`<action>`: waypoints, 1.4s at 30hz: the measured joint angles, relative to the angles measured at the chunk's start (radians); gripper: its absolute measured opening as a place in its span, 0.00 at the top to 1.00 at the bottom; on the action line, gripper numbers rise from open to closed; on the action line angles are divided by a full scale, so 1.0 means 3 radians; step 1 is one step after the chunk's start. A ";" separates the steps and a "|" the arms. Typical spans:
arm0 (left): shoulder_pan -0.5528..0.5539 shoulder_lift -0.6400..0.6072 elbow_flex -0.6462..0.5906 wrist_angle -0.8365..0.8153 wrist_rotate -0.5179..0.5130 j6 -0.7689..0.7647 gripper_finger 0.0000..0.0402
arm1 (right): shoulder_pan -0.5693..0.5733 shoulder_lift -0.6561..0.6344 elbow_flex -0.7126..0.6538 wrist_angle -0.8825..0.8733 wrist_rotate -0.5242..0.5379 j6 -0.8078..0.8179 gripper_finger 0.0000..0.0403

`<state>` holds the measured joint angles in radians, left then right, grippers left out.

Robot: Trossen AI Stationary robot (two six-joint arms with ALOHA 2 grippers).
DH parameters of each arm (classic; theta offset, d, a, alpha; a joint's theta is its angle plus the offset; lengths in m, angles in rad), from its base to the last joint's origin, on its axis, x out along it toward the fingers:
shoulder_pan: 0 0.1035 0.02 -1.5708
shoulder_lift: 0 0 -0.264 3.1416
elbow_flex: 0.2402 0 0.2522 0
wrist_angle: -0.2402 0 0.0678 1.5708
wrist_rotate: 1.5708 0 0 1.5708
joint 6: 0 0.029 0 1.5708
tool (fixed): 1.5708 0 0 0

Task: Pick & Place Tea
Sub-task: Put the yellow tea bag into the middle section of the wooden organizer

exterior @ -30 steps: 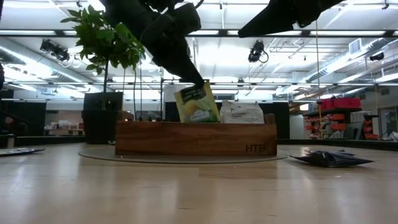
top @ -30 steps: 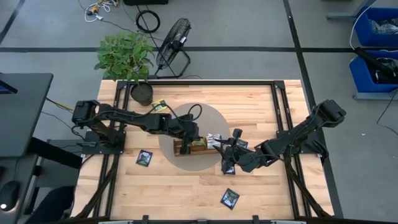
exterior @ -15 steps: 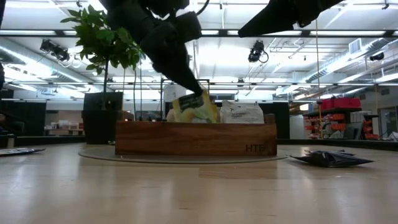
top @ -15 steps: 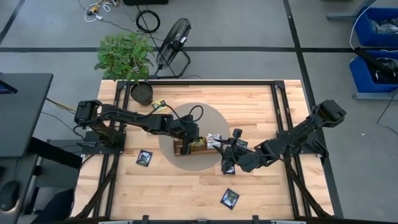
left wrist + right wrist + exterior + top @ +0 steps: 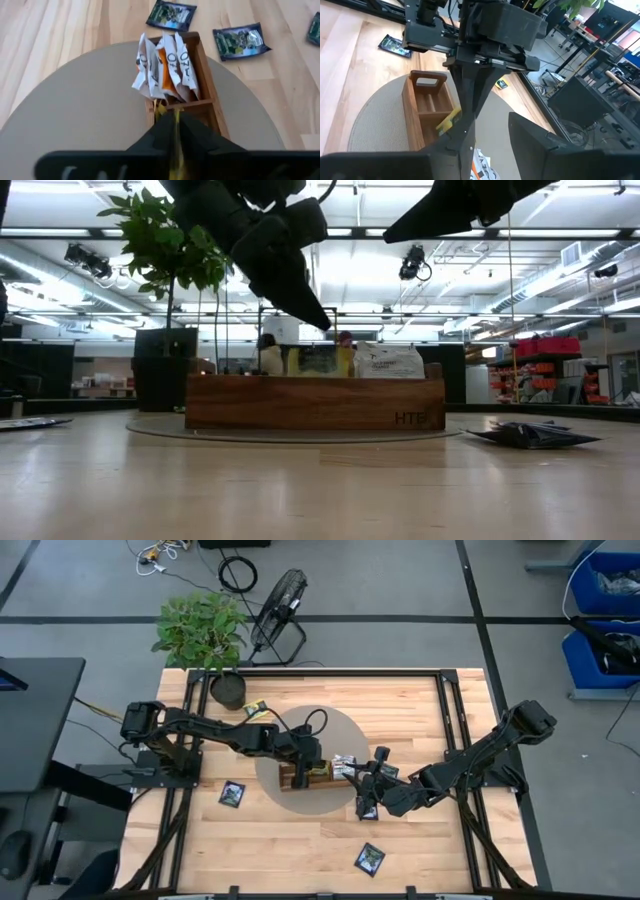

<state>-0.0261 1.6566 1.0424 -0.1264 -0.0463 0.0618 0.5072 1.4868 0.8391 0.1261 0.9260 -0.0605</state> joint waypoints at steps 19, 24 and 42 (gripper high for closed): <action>-0.0337 -0.0126 -0.0010 0.0483 0.0203 0.0146 0.71 | 0.0026 0.0000 0.0000 0.0006 -0.0182 0.0141 0.69; -0.0521 -0.0337 -0.0254 0.1038 0.0178 0.0178 0.78 | 0.0158 -0.0104 -0.0312 0.0706 -0.0200 -0.0028 0.69; -0.0893 -0.2173 -0.2362 0.2419 -0.0756 -0.0198 0.89 | -0.0015 -0.0437 -0.0954 0.1833 -0.0797 -0.0155 0.69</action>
<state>-0.2940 1.0045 0.3338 0.5994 -0.2730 0.0025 0.5025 1.3556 0.5530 0.6760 0.6870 -0.1069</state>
